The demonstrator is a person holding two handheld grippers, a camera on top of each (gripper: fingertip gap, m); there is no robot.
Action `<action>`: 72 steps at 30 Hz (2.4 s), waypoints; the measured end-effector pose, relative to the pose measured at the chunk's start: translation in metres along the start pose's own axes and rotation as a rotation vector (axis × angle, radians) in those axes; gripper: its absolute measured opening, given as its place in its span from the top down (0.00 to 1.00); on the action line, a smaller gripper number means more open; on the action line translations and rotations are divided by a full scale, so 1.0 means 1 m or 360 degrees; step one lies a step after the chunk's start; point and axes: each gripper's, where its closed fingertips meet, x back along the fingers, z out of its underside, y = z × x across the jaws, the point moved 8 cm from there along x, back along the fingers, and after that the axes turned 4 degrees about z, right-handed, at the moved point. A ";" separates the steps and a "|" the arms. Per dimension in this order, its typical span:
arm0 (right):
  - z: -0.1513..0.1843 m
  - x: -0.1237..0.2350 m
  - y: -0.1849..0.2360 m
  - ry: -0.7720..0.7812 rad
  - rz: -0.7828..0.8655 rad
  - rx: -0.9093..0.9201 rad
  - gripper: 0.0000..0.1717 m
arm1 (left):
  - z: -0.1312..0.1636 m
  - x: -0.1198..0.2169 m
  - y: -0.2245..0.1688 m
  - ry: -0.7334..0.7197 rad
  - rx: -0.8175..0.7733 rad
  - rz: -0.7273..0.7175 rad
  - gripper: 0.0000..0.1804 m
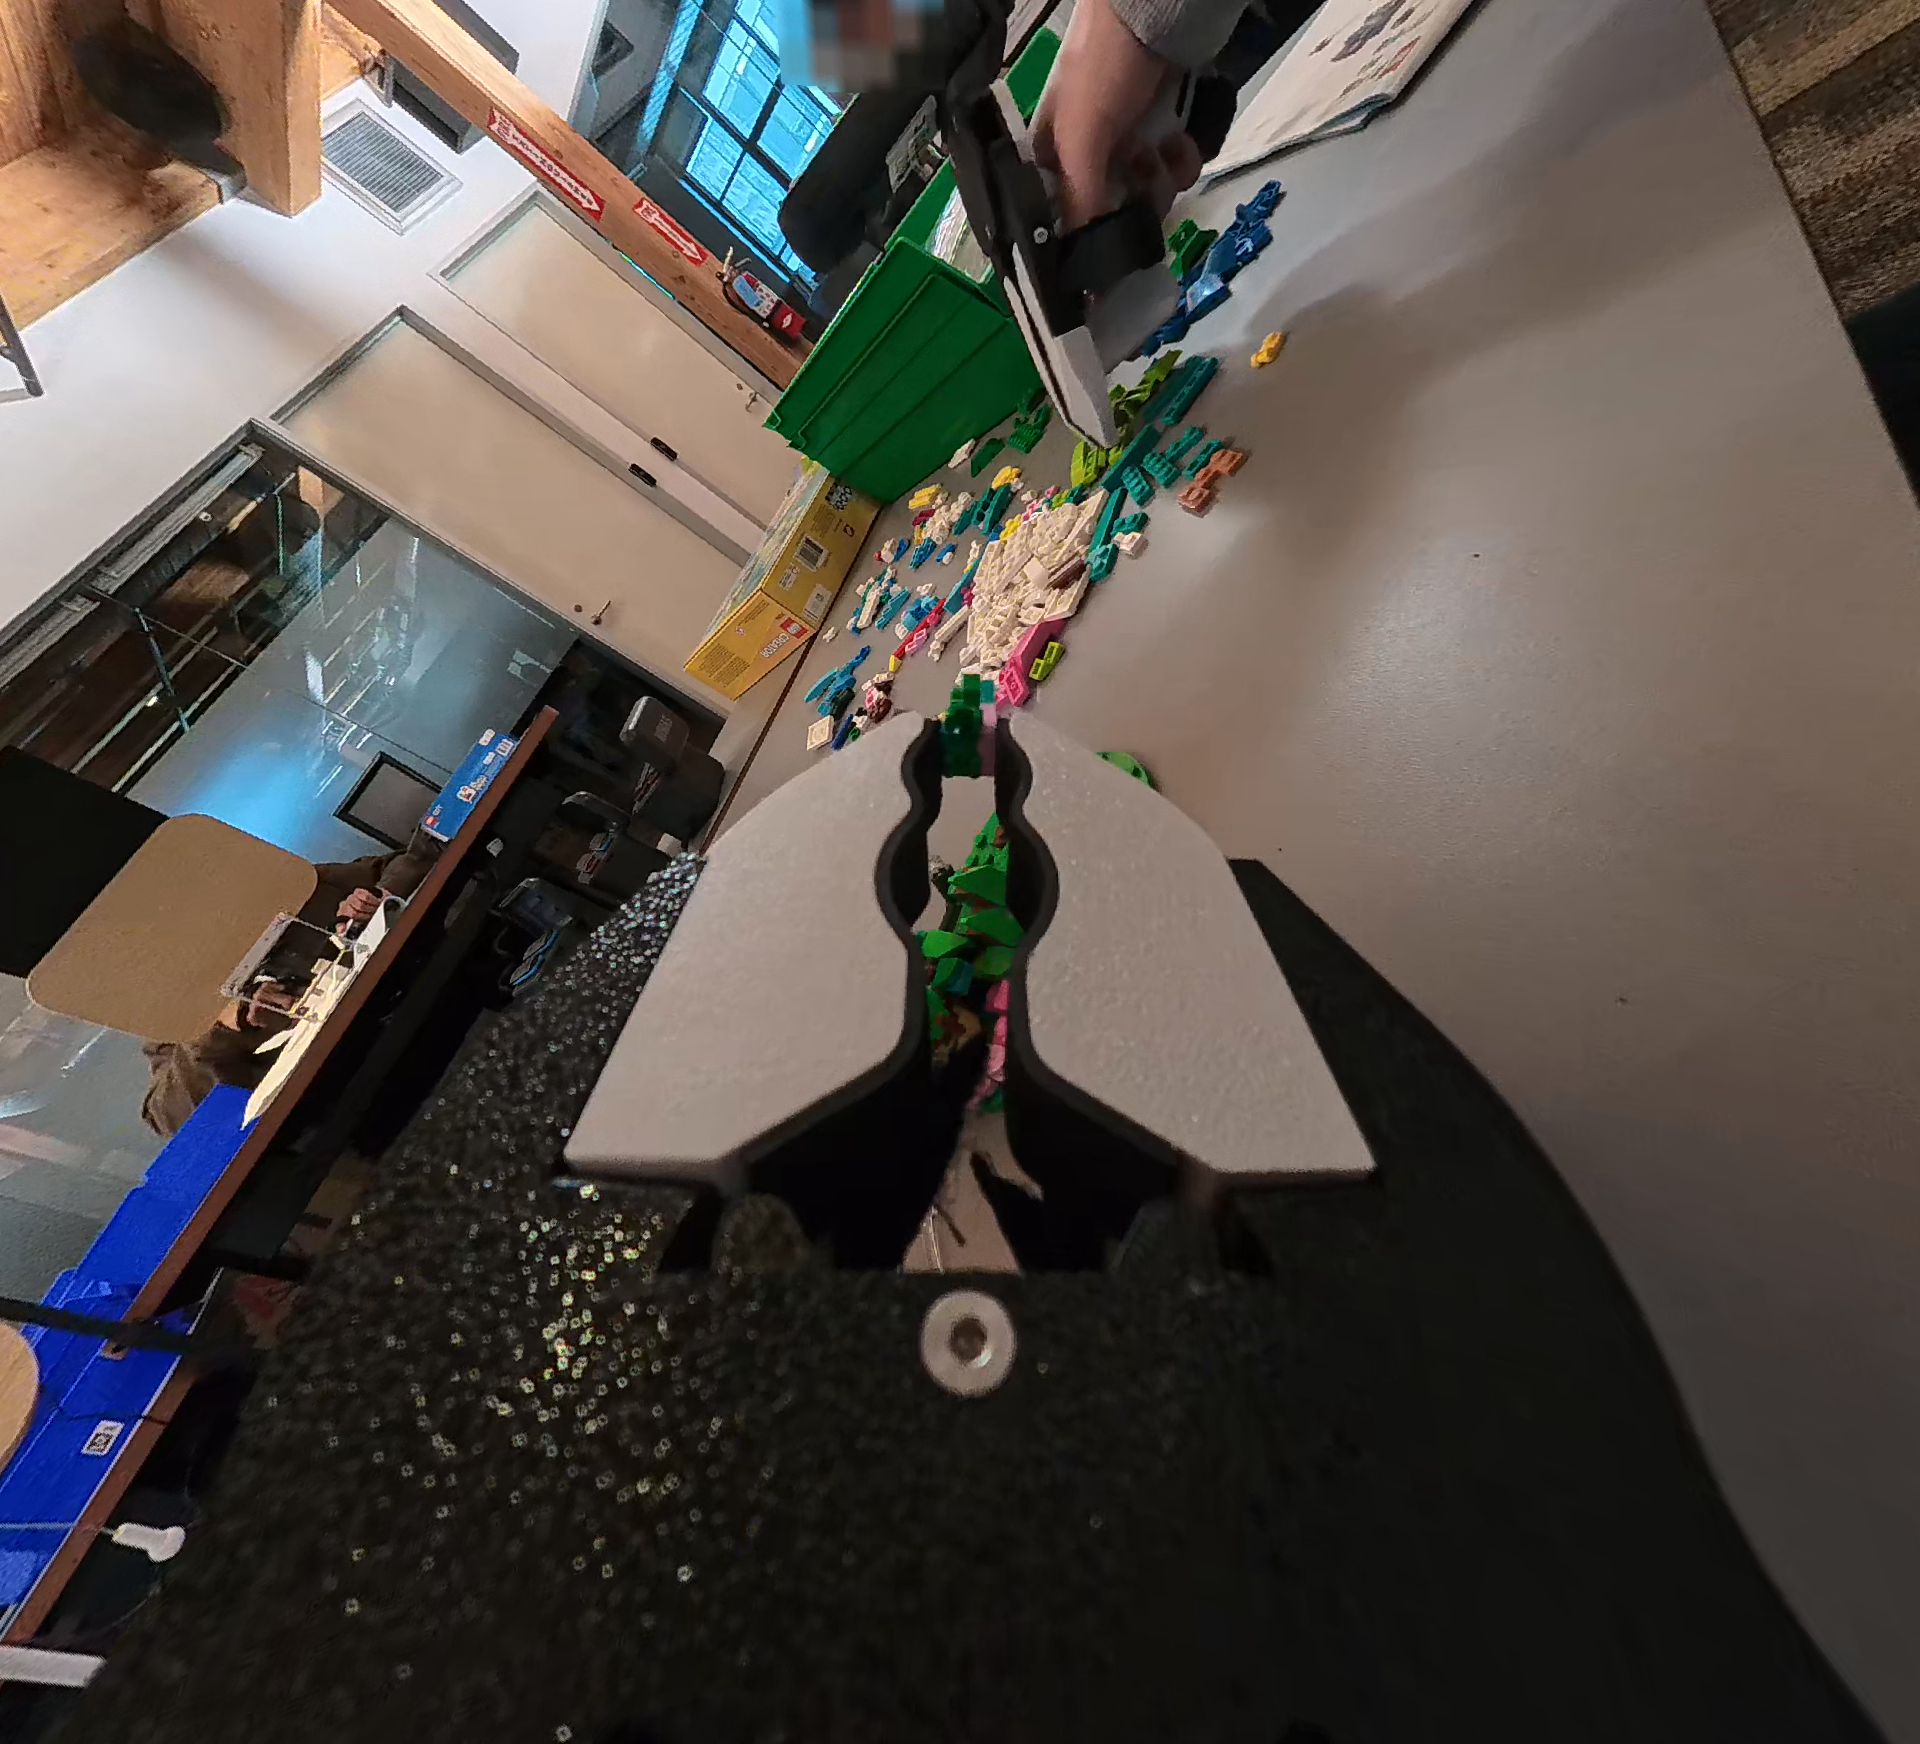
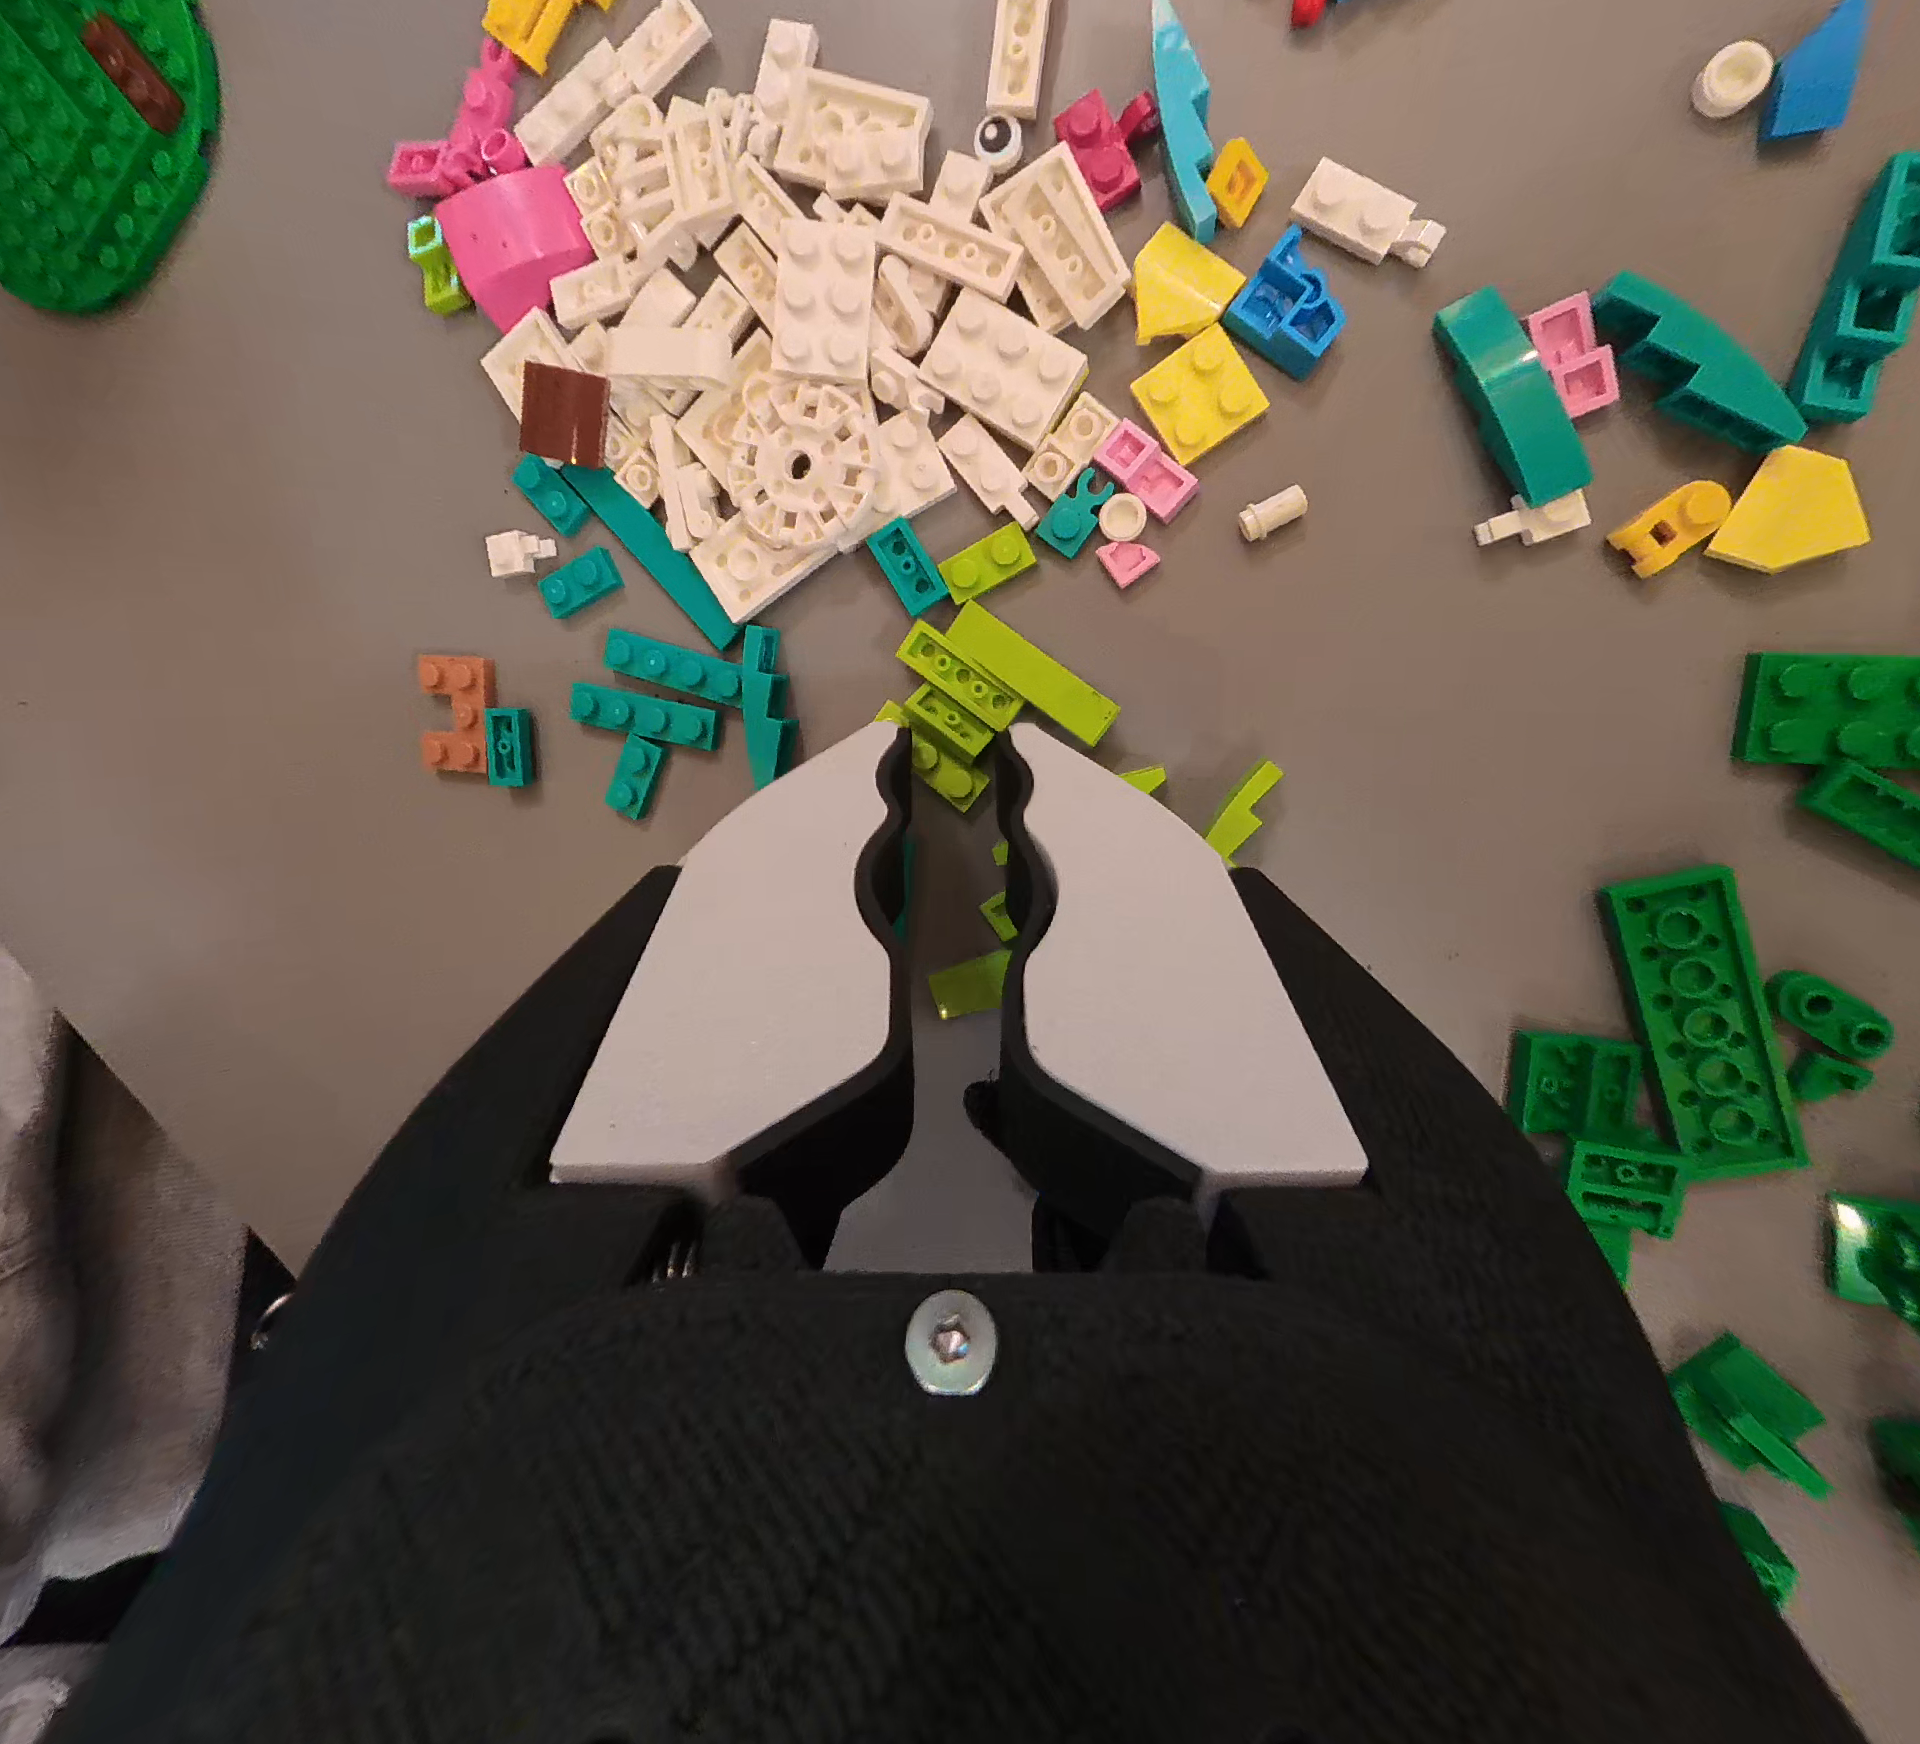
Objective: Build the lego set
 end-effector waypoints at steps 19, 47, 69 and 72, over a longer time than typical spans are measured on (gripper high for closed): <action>-0.006 -0.002 0.001 -0.0071 0.0106 0.0162 0.99 | 0.000 -0.001 -0.001 0.0015 -0.0012 0.0012 0.94; -0.019 0.022 0.057 -0.0165 0.0292 0.0551 1.00 | 0.000 -0.001 -0.002 0.0024 -0.0024 0.0018 0.94; -0.018 -0.008 0.022 0.0190 0.0174 -0.0035 0.98 | 0.001 -0.001 -0.001 0.0032 -0.0034 0.0023 0.94; -0.021 -0.005 0.025 0.0123 0.0186 0.0003 0.99 | 0.002 -0.001 -0.001 0.0031 -0.0035 0.0020 0.94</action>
